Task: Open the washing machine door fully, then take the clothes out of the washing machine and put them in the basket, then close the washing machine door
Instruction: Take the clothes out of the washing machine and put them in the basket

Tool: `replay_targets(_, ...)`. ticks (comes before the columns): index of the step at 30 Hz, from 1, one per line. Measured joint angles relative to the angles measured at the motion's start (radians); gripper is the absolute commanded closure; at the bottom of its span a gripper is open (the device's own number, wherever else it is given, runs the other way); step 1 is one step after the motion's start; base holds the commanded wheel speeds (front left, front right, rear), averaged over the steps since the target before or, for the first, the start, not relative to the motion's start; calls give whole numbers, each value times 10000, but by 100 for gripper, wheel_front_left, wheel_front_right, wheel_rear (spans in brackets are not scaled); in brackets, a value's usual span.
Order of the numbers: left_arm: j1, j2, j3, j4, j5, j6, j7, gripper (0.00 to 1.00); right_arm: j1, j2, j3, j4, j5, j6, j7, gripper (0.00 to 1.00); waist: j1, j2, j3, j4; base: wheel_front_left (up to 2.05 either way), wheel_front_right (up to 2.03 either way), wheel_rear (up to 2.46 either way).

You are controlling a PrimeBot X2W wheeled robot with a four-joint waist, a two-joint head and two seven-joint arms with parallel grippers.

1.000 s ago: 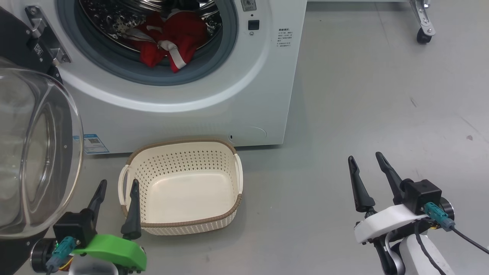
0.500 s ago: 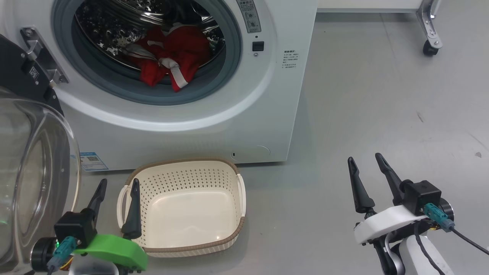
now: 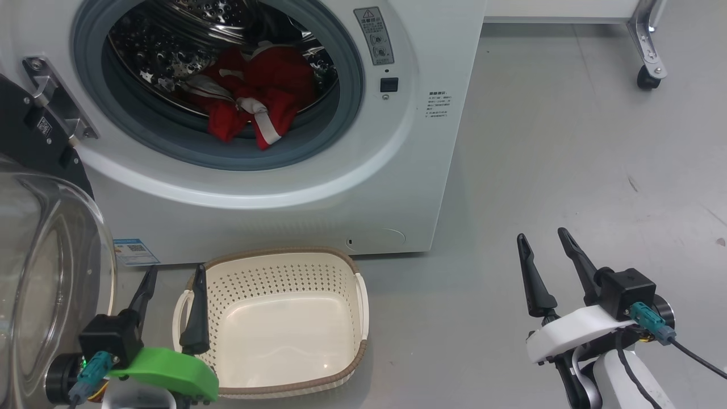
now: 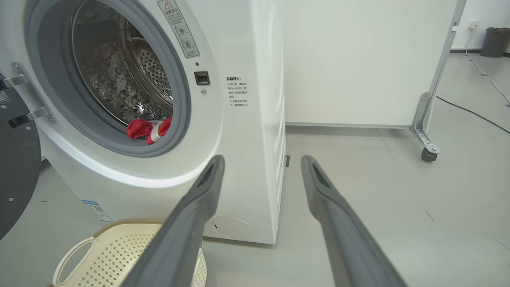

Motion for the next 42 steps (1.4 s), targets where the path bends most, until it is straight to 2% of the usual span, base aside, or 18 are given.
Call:
replay_targets(21, 11, -79, 4, -27, 0, 4, 90, 0, -1, 4, 44, -2, 0, 0, 0, 0, 0, 0, 48, -63, 4, -4, 0)
replay_targets(28, -6, -125, -92, 10, -128, -2, 449, 0, -22, 6, 119, -134, 0, 0, 0, 0, 0, 0, 277, -104, 0, 0, 0)
replay_targets(34, -255, -123, -213, 169, -368, -282, 792, 0, -175, 6, 182, -314, 0, -12, 0, 0, 0, 0, 643, -184, 0, 0, 0)
replay_targets(42, -1588, -119, -270, 907, -851, -621, 1616, 0, -648, 2, 387, -696, 161, -94, 0, 0, 0, 0, 1495, -441, 0, 0, 0)
